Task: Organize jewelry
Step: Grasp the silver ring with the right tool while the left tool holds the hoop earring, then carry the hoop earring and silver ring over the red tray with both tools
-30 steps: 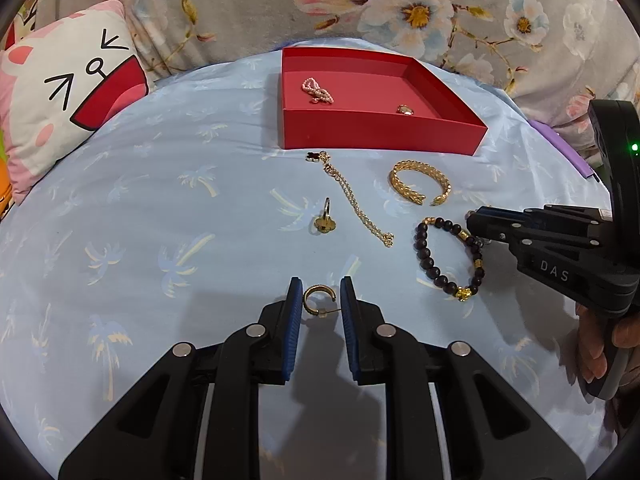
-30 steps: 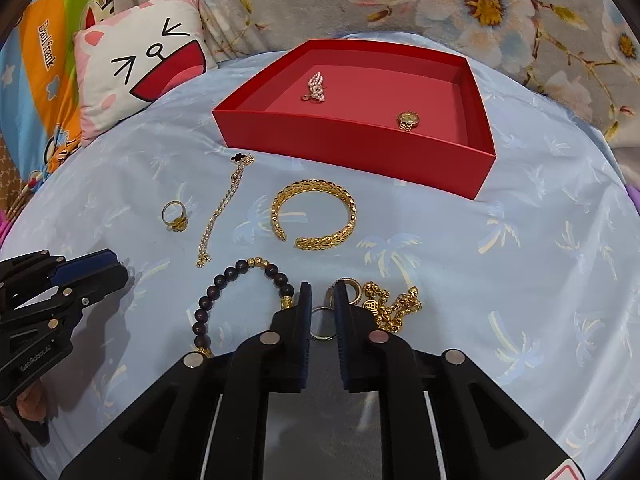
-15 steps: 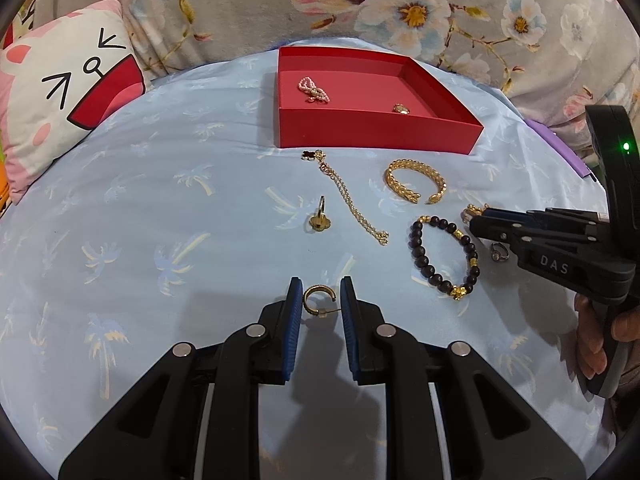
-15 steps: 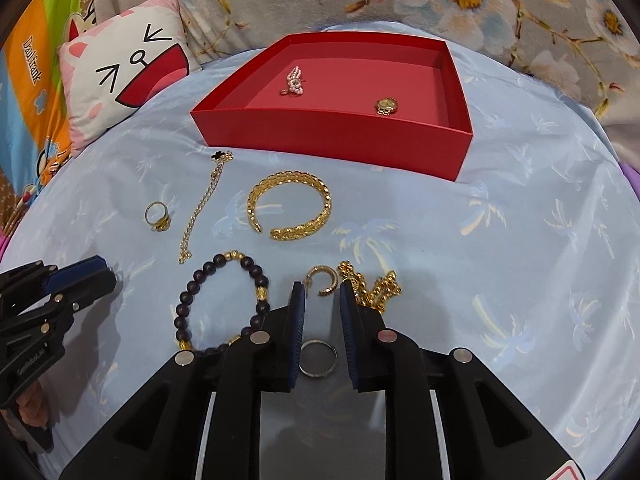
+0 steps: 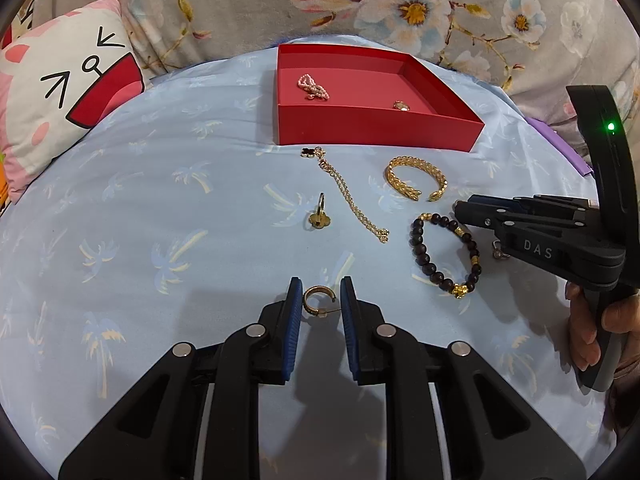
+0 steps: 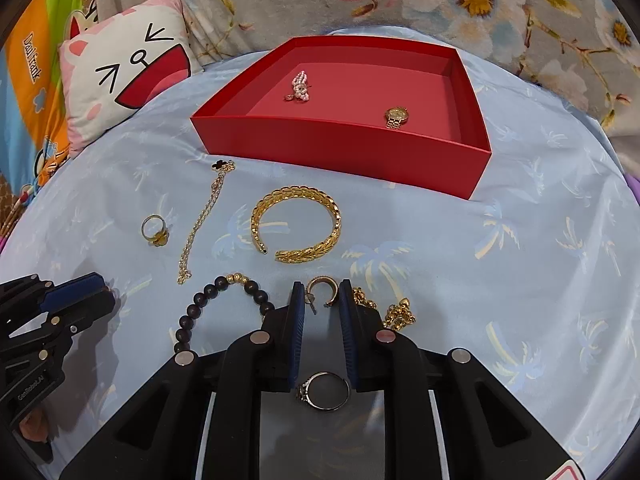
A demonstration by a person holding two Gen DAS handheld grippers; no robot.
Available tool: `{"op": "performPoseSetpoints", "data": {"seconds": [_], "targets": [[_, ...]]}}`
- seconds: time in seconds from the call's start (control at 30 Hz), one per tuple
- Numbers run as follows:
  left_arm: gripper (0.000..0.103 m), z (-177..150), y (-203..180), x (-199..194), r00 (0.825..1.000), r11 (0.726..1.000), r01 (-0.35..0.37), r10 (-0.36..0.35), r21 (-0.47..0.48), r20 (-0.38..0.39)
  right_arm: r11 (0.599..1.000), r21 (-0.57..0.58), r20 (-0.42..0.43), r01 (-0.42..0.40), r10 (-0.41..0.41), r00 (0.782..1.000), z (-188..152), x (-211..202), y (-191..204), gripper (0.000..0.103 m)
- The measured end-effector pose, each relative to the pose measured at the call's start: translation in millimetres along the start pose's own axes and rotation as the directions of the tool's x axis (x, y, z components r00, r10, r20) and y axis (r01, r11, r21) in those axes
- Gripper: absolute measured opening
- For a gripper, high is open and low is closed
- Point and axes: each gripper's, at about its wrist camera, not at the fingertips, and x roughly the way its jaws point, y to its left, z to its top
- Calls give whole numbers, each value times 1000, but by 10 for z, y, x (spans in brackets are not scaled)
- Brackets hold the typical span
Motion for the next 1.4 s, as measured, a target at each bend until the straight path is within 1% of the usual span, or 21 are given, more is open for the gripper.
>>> {"op": "performPoseSetpoints", "data": {"seconds": [0.2,0.33,0.47,0.6,0.67,0.73,0.8,0.87,0.93,1.0,1.07,1.2,1.37,1.4], "targets": [[19,15,28,-16,1000,1000,-4,4,-6,10,1000,13,31,-13,13,999,4,-122,-25,17],[19,146,70,-153,999,1000,5,-4,-8,40,999,30,62,-38,36,997,104,-319,-96,16],[19,476,86,-266,997,999,5,-8,46,71,998,45,109,-51,46,993,397,-544,-259,17],[19,1018,90,-267,992,997,15,-25,76,121,998,64,160,-22,12,987,821,-622,-475,17],[19,1292,46,-215,987,996,0,-14,90,159,997,80,168,-15,1,986,1036,-573,-573,17],[19,1630,-18,-68,984,996,8,-25,93,178,996,91,163,-15,0,987,1235,-473,-651,17],[19,1899,-79,121,985,994,49,-64,95,163,996,92,163,11,-26,986,1419,-349,-702,17],[19,2132,-162,355,986,993,56,-71,103,151,995,100,153,23,-38,988,1604,-176,-763,17],[19,2323,-220,627,988,994,37,-51,101,145,994,108,137,31,-45,990,1752,5,-830,17],[19,2473,-249,906,991,995,44,-55,94,118,992,122,112,37,-50,992,1874,216,-915,17],[19,2569,-261,1162,995,994,62,-69,85,78,990,141,79,22,-34,996,1954,418,-997,17],[19,2662,-295,1567,999,996,29,-32,79,31,988,155,27,27,-32,999,2035,737,-1091,17],[20,2710,-333,1800,1000,996,25,-25,89,-3,990,137,-12,35,-34,999,2072,954,-1086,18],[25,2713,-322,1818,1000,996,14,-14,85,-2,990,134,-12,43,-41,999,2070,970,-1085,18]]}}
